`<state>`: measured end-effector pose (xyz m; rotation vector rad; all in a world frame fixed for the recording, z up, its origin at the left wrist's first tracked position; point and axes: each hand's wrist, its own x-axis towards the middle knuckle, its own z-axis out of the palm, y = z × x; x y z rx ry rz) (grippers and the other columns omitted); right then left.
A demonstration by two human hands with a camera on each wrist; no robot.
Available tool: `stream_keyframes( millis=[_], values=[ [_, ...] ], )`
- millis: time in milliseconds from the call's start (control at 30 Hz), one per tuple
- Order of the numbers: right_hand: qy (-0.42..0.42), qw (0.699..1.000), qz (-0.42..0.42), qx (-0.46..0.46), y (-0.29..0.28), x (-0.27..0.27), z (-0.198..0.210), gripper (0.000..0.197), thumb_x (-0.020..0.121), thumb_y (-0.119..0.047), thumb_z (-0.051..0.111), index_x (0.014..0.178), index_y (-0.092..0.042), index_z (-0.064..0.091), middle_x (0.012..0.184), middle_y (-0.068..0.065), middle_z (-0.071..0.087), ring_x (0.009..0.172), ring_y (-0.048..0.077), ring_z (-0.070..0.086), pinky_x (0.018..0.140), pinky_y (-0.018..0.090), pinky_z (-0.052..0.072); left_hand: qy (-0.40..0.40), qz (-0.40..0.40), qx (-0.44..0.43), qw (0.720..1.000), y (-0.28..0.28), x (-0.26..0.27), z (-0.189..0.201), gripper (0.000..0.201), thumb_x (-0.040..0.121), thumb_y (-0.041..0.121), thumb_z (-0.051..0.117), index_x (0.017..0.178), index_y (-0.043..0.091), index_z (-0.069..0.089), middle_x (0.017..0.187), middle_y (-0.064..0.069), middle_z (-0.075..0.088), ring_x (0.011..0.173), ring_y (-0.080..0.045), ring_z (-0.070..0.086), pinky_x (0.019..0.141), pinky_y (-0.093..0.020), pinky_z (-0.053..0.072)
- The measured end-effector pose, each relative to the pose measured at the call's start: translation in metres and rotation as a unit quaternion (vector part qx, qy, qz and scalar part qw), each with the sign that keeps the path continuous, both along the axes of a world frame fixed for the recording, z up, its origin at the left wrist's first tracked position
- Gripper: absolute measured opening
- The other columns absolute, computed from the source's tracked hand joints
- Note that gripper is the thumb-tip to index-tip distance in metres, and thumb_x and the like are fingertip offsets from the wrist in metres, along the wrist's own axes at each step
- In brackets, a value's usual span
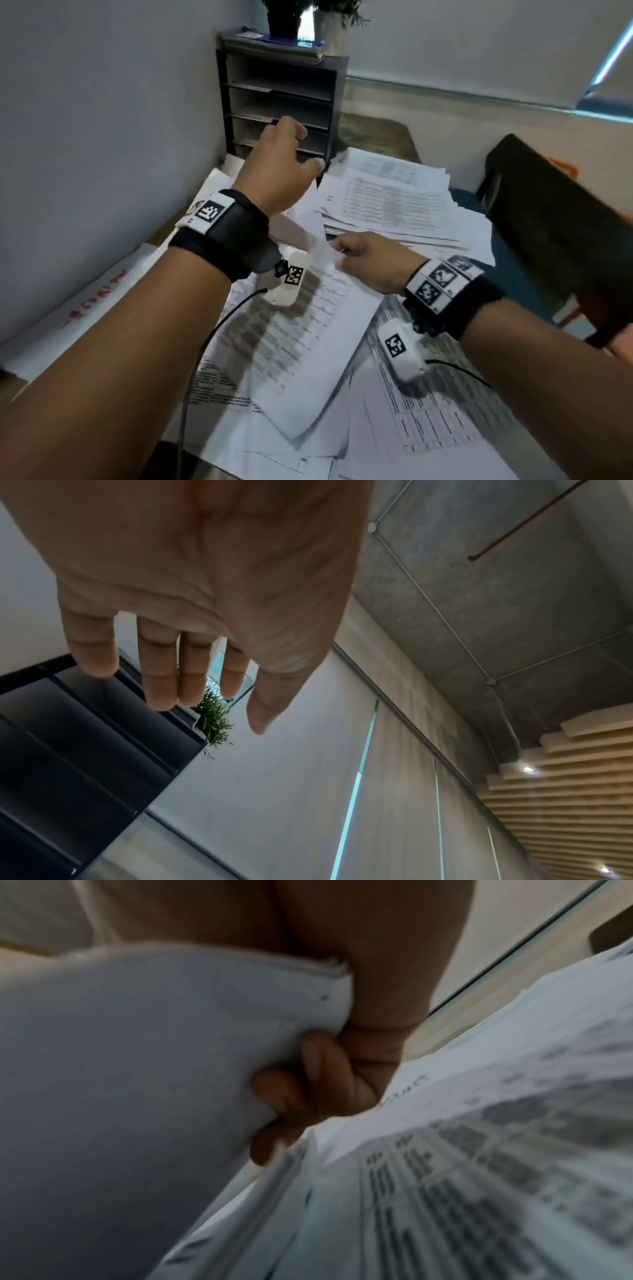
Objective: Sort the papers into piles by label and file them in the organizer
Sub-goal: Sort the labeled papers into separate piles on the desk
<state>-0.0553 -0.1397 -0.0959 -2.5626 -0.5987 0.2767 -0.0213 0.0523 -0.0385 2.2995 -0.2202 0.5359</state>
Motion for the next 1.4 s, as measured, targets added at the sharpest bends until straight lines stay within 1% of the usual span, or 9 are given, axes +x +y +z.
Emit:
stream_keyframes(
  millis=[100,400,600,667,833,933,1133,1233,1400],
  values=[
    [0.02,0.999,0.039,-0.024,0.025,-0.002,-0.008,0.024,0.096,-0.02,0.059,0.118,-0.018,0.069,0.118,-0.001,0.067,0.107,0.016,0.061,0.083,0.026,0.043,0.033,-0.013,0.041,0.999,-0.007,-0.001,-0.009,0.049,0.093,0.038,0.066,0.133,0.016,0.049,0.131,-0.005,0.053,0.113,-0.019,0.055,0.086,-0.026,0.039],
    [-0.015,0.983,-0.141,0.121,-0.043,-0.011,0.002,0.017,0.097,-0.019,0.058,0.104,-0.019,0.073,0.097,0.001,0.073,0.089,0.02,0.07,0.082,0.04,0.058,0.165,-0.108,0.19,0.962,-0.042,-0.012,-0.05,0.022,0.094,0.039,0.063,0.101,0.019,0.068,0.105,0.0,0.069,0.094,-0.02,0.062,0.072,-0.028,0.041],
    [0.072,0.91,-0.318,0.255,-0.128,-0.031,-0.037,0.012,0.094,-0.009,0.062,0.097,-0.015,0.072,0.093,0.005,0.072,0.081,0.017,0.063,0.076,0.031,0.053,0.204,-0.117,0.315,0.92,-0.058,-0.016,-0.076,0.039,0.083,0.042,0.073,0.108,0.012,0.068,0.113,-0.008,0.061,0.101,-0.03,0.058,0.075,-0.033,0.047],
    [0.095,0.878,-0.346,0.317,-0.141,-0.04,-0.044,0.013,0.092,-0.006,0.062,0.101,-0.011,0.071,0.097,0.008,0.069,0.083,0.016,0.062,0.076,0.027,0.052,0.204,-0.107,0.299,0.926,-0.058,-0.018,-0.075,0.036,0.082,0.034,0.075,0.11,0.013,0.067,0.111,-0.006,0.065,0.101,-0.029,0.061,0.081,-0.035,0.052],
    [0.076,0.845,-0.374,0.375,-0.16,-0.053,-0.055,0.026,0.088,-0.019,0.071,0.113,-0.019,0.066,0.117,0.004,0.066,0.104,0.02,0.065,0.095,0.039,0.053,0.17,-0.153,0.226,0.947,-0.056,-0.015,-0.068,0.012,0.085,0.019,0.075,0.084,0.023,0.063,0.085,0.008,0.063,0.071,-0.009,0.056,0.057,-0.021,0.04],
    [0.05,0.857,-0.364,0.36,-0.164,-0.062,-0.05,0.035,0.083,-0.022,0.075,0.116,-0.02,0.065,0.112,-0.002,0.073,0.101,0.019,0.07,0.092,0.039,0.053,0.18,-0.197,0.041,0.963,-0.058,-0.017,-0.063,0.01,0.089,0.018,0.073,0.085,0.013,0.065,0.072,0.007,0.063,0.06,-0.004,0.058,0.055,-0.023,0.049],
    [0.122,0.867,-0.293,0.384,-0.168,-0.069,-0.033,0.022,0.095,-0.006,0.059,0.114,-0.008,0.071,0.112,0.01,0.075,0.104,0.026,0.072,0.097,0.044,0.05,0.164,-0.181,-0.244,0.938,-0.065,-0.022,-0.06,0.016,0.095,0.02,0.068,0.1,0.006,0.061,0.077,0.0,0.07,0.059,-0.008,0.065,0.048,-0.024,0.052],
    [0.091,0.864,-0.311,0.386,-0.168,-0.066,-0.033,0.021,0.098,-0.007,0.056,0.112,-0.011,0.071,0.109,0.013,0.075,0.088,0.018,0.076,0.081,0.035,0.057,0.27,-0.179,-0.346,0.881,-0.068,-0.022,-0.061,0.029,0.097,0.036,0.064,0.106,0.009,0.06,0.075,0.006,0.072,0.066,-0.012,0.068,0.059,-0.028,0.056],
    [0.053,0.816,-0.37,0.44,-0.174,-0.06,-0.034,0.023,0.099,-0.01,0.055,0.118,-0.012,0.067,0.107,0.015,0.075,0.1,0.038,0.071,0.091,0.055,0.054,0.428,-0.292,-0.149,0.842,-0.068,-0.028,-0.082,0.032,0.094,0.04,0.066,0.099,0.01,0.055,0.069,0.0,0.049,0.054,-0.013,0.045,0.051,-0.025,0.041]
  ],
)
